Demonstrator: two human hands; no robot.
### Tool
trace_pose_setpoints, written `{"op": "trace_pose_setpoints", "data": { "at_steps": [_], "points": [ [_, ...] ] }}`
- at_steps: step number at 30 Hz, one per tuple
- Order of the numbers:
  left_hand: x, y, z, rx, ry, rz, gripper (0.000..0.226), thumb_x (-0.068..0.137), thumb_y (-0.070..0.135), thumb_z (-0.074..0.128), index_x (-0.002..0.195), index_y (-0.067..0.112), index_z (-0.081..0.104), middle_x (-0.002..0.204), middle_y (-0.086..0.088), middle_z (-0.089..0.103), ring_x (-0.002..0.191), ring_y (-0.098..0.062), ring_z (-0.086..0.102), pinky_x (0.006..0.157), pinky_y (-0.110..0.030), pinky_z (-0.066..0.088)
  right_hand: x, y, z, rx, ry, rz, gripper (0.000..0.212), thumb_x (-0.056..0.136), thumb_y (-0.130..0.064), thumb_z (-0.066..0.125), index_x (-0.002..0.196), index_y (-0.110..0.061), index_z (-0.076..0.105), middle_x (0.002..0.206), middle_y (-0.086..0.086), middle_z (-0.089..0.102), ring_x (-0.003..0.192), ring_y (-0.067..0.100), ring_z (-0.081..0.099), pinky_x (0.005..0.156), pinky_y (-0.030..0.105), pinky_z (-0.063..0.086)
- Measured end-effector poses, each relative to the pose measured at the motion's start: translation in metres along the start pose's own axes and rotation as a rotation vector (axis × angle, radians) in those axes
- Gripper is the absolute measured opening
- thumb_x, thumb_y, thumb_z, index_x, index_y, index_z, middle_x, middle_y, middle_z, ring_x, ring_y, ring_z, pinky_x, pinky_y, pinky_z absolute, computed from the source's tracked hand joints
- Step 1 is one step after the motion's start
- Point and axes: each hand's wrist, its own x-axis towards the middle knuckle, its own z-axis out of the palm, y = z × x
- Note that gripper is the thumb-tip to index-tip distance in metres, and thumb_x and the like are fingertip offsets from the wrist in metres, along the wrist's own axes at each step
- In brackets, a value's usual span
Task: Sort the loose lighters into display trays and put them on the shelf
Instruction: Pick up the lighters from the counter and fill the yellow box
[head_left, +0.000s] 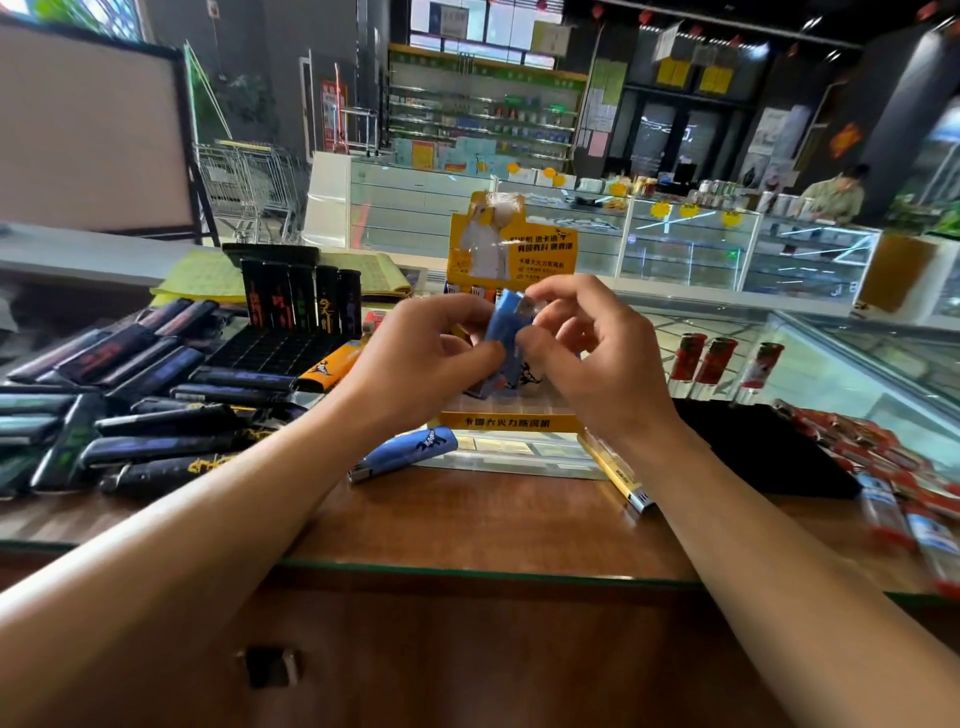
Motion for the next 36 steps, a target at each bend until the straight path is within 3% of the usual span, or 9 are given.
{"op": "trace_pose_setpoints", "data": {
  "at_steps": [3, 6, 10, 14, 18, 24, 32, 34, 36],
  "points": [
    [0.0, -0.003, 0.0, 0.061, -0.015, 0.021, 0.03, 0.089, 0.01, 0.067, 0.094, 0.04, 0.066, 0.073, 0.023, 0.069, 0.066, -0.007, 0.07, 0.066, -0.03, 0.059, 0.0, 0.001, -0.001, -0.001, -0.026, 0.005, 0.022, 0.09, -0.024, 0.068, 0.11, -0.031, 0.062, 0.072, -0.009, 0.062, 0.061, 0.009, 0.057, 0.054, 0.027, 0.049],
    [0.0, -0.003, 0.001, 0.108, 0.002, 0.017, 0.029, 0.088, 0.019, 0.068, 0.095, 0.047, 0.064, 0.072, 0.029, 0.066, 0.066, -0.001, 0.065, 0.069, -0.039, 0.059, -0.001, 0.002, -0.002, 0.05, -0.053, 0.042, 0.017, 0.091, -0.022, 0.066, 0.106, -0.029, 0.063, 0.071, 0.001, 0.065, 0.062, 0.017, 0.063, 0.053, 0.035, 0.053],
    [0.001, -0.005, 0.002, 0.026, 0.019, -0.051, 0.019, 0.085, 0.038, 0.061, 0.101, 0.041, 0.071, 0.076, 0.003, 0.072, 0.074, -0.031, 0.067, 0.075, -0.056, 0.056, -0.001, -0.001, -0.007, 0.193, -0.034, 0.071, 0.015, 0.088, -0.014, 0.066, 0.099, -0.023, 0.063, 0.079, -0.001, 0.068, 0.059, 0.023, 0.065, 0.053, 0.034, 0.055],
    [0.0, -0.008, 0.001, 0.066, -0.004, -0.046, 0.038, 0.079, 0.015, 0.07, 0.114, 0.027, 0.07, 0.089, 0.013, 0.071, 0.07, -0.011, 0.067, 0.077, -0.049, 0.059, -0.001, -0.002, -0.008, 0.219, -0.049, 0.057, 0.02, 0.087, -0.012, 0.066, 0.101, -0.025, 0.061, 0.089, 0.0, 0.067, 0.063, 0.018, 0.069, 0.059, 0.03, 0.055],
    [0.002, -0.011, 0.002, 0.072, 0.013, -0.061, 0.04, 0.075, 0.001, 0.073, 0.102, 0.031, 0.07, 0.094, 0.006, 0.072, 0.07, -0.01, 0.068, 0.077, -0.045, 0.061, 0.0, 0.0, -0.005, 0.242, 0.006, 0.095, 0.032, 0.088, -0.009, 0.068, 0.112, -0.026, 0.057, 0.092, 0.005, 0.07, 0.07, 0.019, 0.071, 0.062, 0.031, 0.058],
    [0.0, -0.014, 0.007, 0.071, 0.062, -0.052, 0.038, 0.073, 0.006, 0.08, 0.104, 0.025, 0.07, 0.093, 0.002, 0.073, 0.073, -0.013, 0.07, 0.075, -0.044, 0.061, 0.0, 0.002, 0.001, 0.256, 0.098, 0.158, 0.021, 0.086, -0.009, 0.072, 0.1, -0.022, 0.062, 0.093, 0.001, 0.072, 0.079, 0.014, 0.071, 0.062, 0.023, 0.055],
    [-0.004, -0.008, 0.001, 0.275, 0.175, 0.045, 0.029, 0.079, 0.015, 0.075, 0.107, 0.023, 0.072, 0.09, 0.013, 0.07, 0.079, -0.005, 0.067, 0.074, -0.022, 0.054, 0.001, 0.009, -0.006, 0.152, 0.139, 0.135, 0.024, 0.083, -0.008, 0.074, 0.095, -0.024, 0.062, 0.091, -0.005, 0.07, 0.082, 0.009, 0.07, 0.073, 0.027, 0.058],
    [-0.005, -0.007, -0.003, 0.453, 0.21, 0.113, 0.033, 0.08, 0.024, 0.073, 0.113, 0.023, 0.071, 0.098, 0.011, 0.069, 0.088, -0.012, 0.066, 0.079, -0.023, 0.051, 0.0, 0.011, -0.006, 0.063, 0.116, 0.12, 0.023, 0.083, -0.009, 0.074, 0.096, -0.023, 0.061, 0.09, -0.013, 0.068, 0.081, 0.001, 0.067, 0.073, 0.02, 0.055],
    [-0.008, -0.008, -0.007, 0.61, 0.153, 0.152, 0.046, 0.08, 0.034, 0.066, 0.125, 0.02, 0.066, 0.124, 0.004, 0.067, 0.11, -0.018, 0.062, 0.094, -0.029, 0.047, -0.001, 0.01, -0.002, -0.021, 0.074, 0.099, 0.022, 0.084, -0.012, 0.074, 0.096, -0.025, 0.061, 0.085, -0.016, 0.067, 0.078, -0.002, 0.065, 0.07, 0.016, 0.053]
  ]
}}
